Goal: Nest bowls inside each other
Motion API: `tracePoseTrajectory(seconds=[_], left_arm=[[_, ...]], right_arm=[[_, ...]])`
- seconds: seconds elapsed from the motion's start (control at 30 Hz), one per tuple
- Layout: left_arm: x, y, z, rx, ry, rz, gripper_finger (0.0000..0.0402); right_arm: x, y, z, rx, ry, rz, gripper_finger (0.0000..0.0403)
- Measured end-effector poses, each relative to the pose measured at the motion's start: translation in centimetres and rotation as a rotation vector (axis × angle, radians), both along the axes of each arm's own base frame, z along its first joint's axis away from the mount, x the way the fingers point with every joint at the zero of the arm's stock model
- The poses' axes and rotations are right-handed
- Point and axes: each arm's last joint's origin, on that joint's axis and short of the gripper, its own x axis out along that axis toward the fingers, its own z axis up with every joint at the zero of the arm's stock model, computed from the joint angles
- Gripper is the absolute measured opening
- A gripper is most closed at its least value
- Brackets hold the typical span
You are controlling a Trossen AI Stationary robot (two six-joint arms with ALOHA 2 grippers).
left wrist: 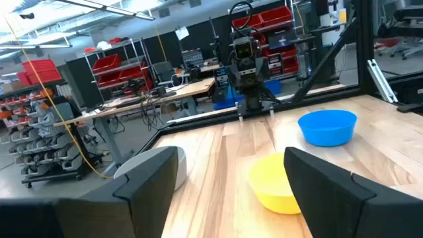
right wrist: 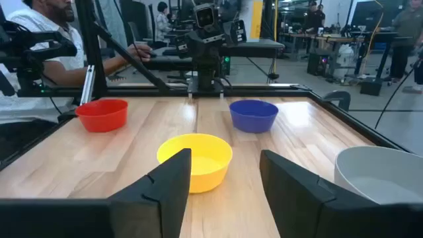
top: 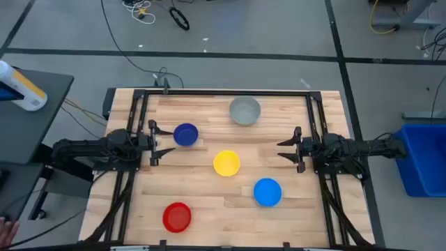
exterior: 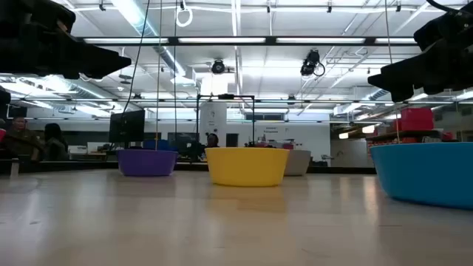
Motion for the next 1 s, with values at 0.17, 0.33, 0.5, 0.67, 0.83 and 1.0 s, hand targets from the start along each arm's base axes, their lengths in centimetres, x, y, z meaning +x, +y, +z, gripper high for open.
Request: tracePoseTrajectory(seconds=[0.17, 0.33, 0.5, 0.67, 0.83, 1.0], left_arm=[[0.00, 0.00, 0.00, 0.000, 0.000, 0.000, 0.0285], [0.00, 0.00, 0.00, 0.000, 0.000, 0.000, 0.0285], [0.00, 0.00, 0.00, 0.000, 0.000, 0.000, 0.0285], [0.00, 0.00, 0.00, 0.000, 0.000, 0.000, 0.0285], [0.00, 0.00, 0.00, 0.000, 0.000, 0.000, 0.0285], [0.00, 0.00, 0.00, 0.000, 0.000, 0.000, 0.0285]], right_arm=[[0.00, 0.00, -0.01, 0.000, 0.000, 0.000, 0.0195], [0.00, 0.00, -0.01, 0.000, 0.000, -0.001, 0.0191], [0.00, 0.00, -0.01, 0.000, 0.000, 0.000, 0.0188], [0.00, 0.00, -0.01, 0.000, 0.000, 0.000, 0.0193], [0.00, 0.00, -0.01, 0.000, 0.000, -0.001, 0.0194], [0.00, 0.00, -0.01, 0.000, 0.000, 0.000, 0.0189]])
